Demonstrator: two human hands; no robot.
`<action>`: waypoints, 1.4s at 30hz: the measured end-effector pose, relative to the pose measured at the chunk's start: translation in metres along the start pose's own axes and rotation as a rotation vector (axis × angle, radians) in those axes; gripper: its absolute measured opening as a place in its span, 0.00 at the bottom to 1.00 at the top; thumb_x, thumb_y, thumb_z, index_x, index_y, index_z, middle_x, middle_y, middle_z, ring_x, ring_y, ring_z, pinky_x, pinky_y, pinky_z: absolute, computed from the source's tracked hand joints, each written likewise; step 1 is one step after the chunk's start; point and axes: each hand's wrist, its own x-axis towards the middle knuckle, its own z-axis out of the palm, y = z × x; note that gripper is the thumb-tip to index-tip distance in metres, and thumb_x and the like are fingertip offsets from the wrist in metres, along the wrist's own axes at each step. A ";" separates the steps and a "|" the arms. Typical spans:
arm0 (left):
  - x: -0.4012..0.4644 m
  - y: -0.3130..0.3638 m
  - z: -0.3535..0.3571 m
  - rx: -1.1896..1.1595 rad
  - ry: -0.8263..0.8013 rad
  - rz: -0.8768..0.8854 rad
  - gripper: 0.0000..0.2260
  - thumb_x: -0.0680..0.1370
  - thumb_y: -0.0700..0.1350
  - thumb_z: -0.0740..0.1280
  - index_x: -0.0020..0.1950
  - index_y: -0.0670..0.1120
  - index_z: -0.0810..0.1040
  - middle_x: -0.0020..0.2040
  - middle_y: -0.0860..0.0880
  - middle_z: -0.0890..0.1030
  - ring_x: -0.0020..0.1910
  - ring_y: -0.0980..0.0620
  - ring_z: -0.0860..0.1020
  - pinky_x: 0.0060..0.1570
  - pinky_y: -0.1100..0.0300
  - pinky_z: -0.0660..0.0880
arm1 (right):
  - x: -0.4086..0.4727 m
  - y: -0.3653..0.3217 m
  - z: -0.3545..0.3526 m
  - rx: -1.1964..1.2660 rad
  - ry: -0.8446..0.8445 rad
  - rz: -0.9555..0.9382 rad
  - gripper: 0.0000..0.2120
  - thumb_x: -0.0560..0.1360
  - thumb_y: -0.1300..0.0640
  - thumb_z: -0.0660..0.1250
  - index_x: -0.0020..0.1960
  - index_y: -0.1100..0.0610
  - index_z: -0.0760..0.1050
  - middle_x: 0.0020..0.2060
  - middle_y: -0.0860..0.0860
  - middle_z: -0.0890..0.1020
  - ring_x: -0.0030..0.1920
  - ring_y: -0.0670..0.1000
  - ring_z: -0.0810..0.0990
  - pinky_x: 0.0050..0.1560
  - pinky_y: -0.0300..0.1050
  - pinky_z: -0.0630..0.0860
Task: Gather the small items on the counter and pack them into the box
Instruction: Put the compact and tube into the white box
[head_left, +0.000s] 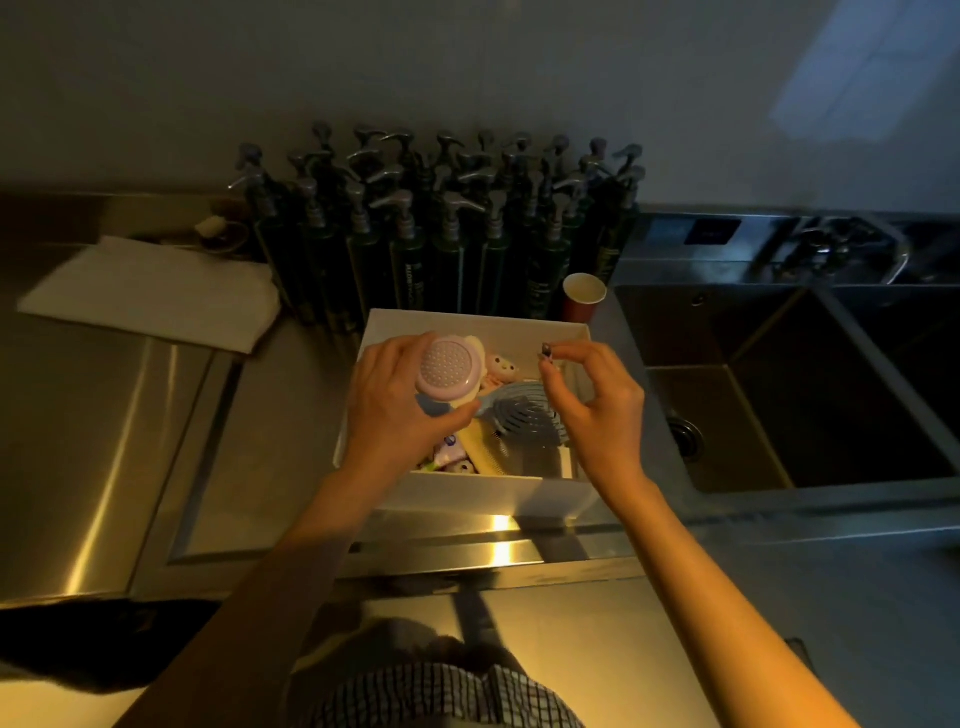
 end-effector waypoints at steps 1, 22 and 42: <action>0.002 -0.002 0.001 0.004 -0.015 -0.004 0.39 0.64 0.65 0.70 0.69 0.47 0.70 0.64 0.47 0.73 0.63 0.48 0.68 0.59 0.56 0.66 | 0.001 0.001 0.003 0.002 -0.002 0.009 0.10 0.75 0.55 0.67 0.52 0.62 0.79 0.49 0.52 0.81 0.52 0.47 0.78 0.52 0.34 0.73; 0.051 -0.024 0.005 0.137 -0.130 0.220 0.29 0.74 0.61 0.61 0.66 0.41 0.73 0.63 0.42 0.75 0.63 0.43 0.71 0.62 0.51 0.66 | 0.016 0.003 0.034 -0.107 -0.105 0.147 0.07 0.75 0.55 0.69 0.51 0.58 0.79 0.47 0.51 0.81 0.50 0.49 0.79 0.48 0.47 0.77; 0.018 -0.035 -0.063 0.441 0.145 0.104 0.23 0.78 0.53 0.57 0.65 0.38 0.74 0.65 0.39 0.75 0.69 0.40 0.67 0.70 0.46 0.58 | 0.054 -0.056 0.077 -0.235 -0.330 -0.085 0.22 0.80 0.49 0.58 0.68 0.61 0.71 0.67 0.58 0.73 0.71 0.55 0.66 0.69 0.48 0.61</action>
